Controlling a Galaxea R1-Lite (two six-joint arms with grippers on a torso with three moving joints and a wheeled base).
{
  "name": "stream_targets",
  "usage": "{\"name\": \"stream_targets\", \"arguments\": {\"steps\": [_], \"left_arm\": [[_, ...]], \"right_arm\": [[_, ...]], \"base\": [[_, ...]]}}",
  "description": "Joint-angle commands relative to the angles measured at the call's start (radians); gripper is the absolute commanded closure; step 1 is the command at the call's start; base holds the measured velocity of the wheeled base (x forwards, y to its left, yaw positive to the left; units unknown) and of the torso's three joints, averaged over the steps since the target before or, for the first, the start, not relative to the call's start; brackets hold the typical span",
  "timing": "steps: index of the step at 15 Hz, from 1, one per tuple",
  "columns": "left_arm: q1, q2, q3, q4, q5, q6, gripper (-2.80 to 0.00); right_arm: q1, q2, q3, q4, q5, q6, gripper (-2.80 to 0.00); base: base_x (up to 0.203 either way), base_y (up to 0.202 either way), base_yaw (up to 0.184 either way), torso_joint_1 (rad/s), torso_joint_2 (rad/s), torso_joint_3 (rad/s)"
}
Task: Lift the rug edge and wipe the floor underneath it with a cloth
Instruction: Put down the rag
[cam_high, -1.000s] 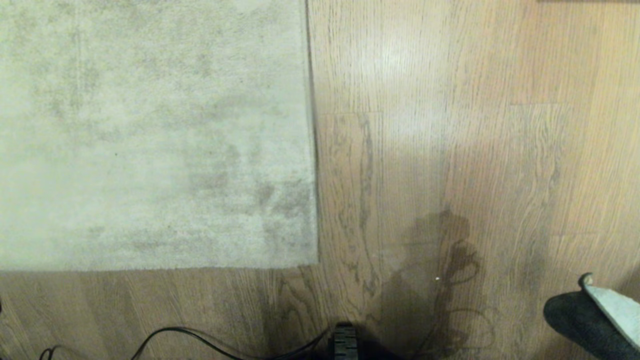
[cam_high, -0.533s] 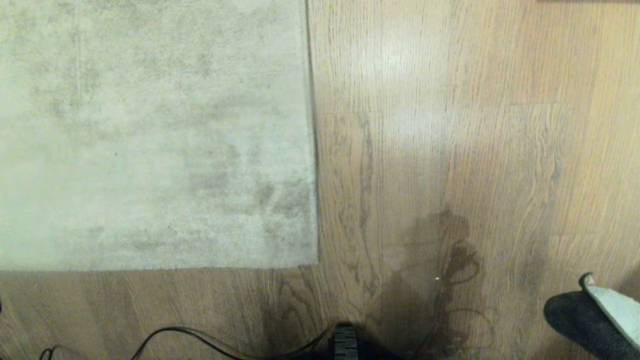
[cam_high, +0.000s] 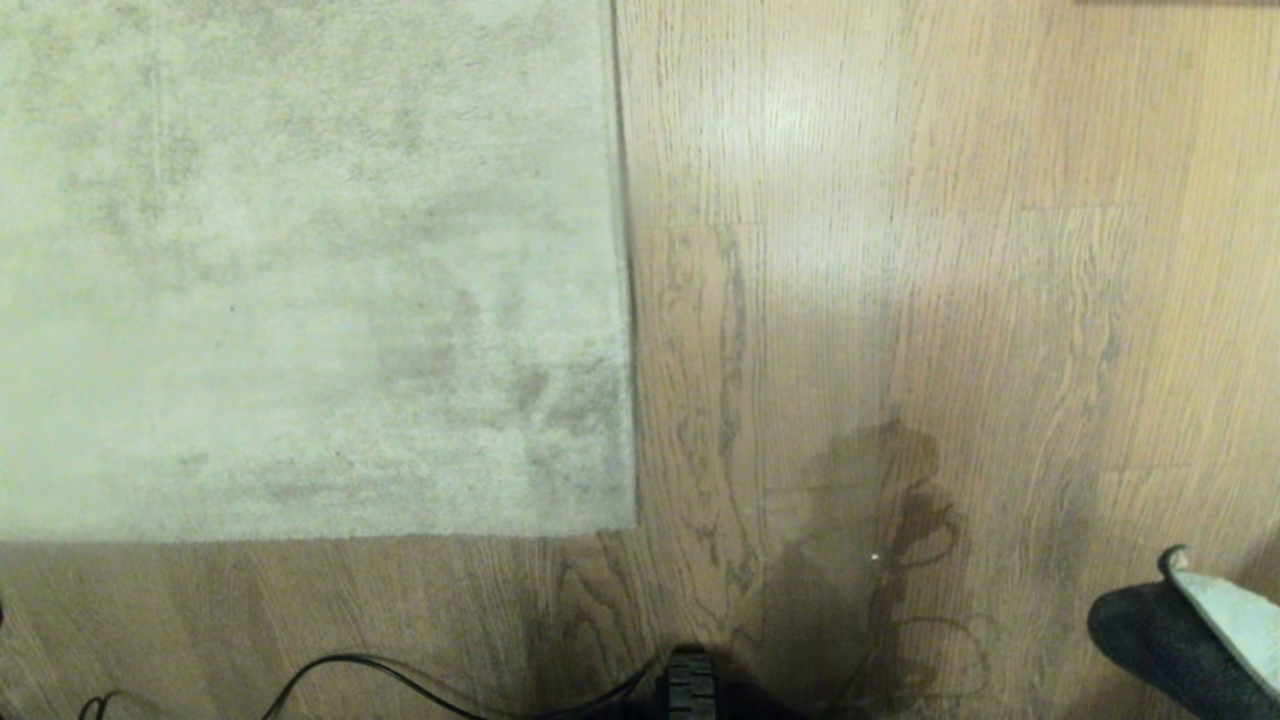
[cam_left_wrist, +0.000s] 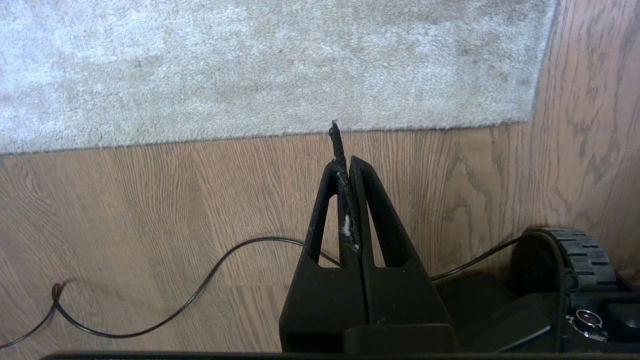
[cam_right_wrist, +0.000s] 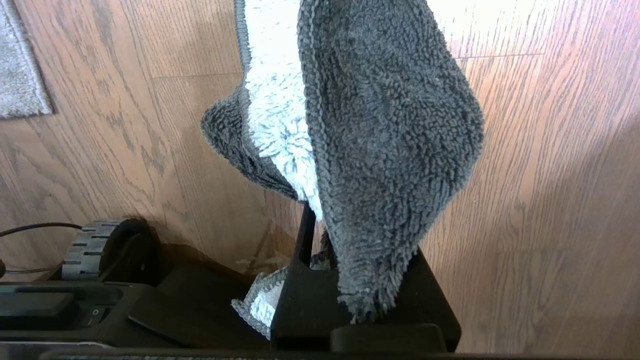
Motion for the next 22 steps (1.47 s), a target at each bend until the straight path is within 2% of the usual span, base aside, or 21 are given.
{"name": "stream_targets", "arguments": {"steps": [1,22], "left_arm": [[-0.001,0.000,0.000,-0.001,0.000,-0.001,0.00],[0.000,0.000,0.000,-0.002,0.002,-0.013,0.00]], "right_arm": [[0.001,0.000,0.000,0.000,0.000,-0.001,0.00],[0.001,0.001,0.000,0.000,0.000,0.001,0.00]], "base": [[0.000,0.000,0.000,0.000,0.00,0.000],[0.000,0.000,0.000,0.000,0.00,0.000]]}}
